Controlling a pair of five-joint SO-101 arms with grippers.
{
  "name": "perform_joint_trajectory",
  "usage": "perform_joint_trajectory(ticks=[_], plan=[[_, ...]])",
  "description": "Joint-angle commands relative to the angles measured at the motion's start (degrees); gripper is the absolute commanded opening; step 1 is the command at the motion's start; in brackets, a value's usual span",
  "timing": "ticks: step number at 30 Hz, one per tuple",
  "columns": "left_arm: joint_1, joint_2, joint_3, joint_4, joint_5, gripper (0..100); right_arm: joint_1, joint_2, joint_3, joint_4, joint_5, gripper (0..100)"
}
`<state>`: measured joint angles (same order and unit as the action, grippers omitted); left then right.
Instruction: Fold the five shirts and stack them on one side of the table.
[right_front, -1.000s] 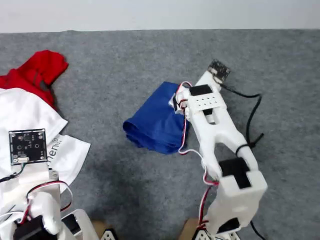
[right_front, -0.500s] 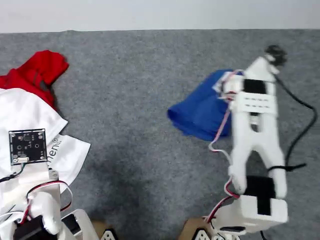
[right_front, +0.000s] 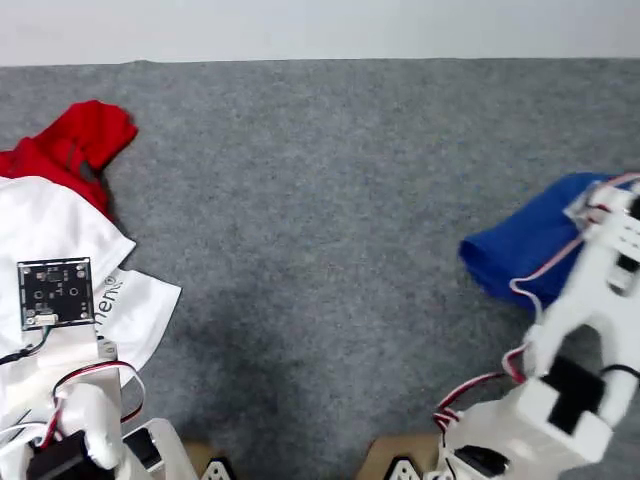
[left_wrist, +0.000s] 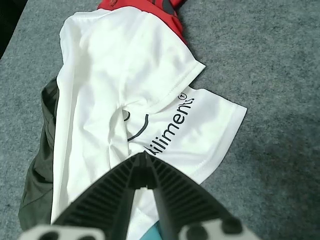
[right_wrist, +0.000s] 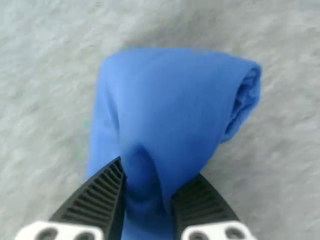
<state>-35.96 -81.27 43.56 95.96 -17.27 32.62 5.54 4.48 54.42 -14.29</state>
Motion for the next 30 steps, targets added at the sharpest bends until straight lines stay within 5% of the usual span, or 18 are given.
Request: perform_joint_trajectory(ticks=[1,25,30], plan=[[-0.4,-0.4,-0.7,-1.3,0.4,0,5.8,2.8,-1.7,-6.4,4.8,0.9],[-0.4,-0.4,-0.5,-1.3,0.3,0,22.5,19.4,-1.8,-32.0,25.5,1.3],[-0.4,-0.4,-0.3,-1.3,0.3,0,23.9,20.8,-1.8,-32.1,26.6,16.9]])
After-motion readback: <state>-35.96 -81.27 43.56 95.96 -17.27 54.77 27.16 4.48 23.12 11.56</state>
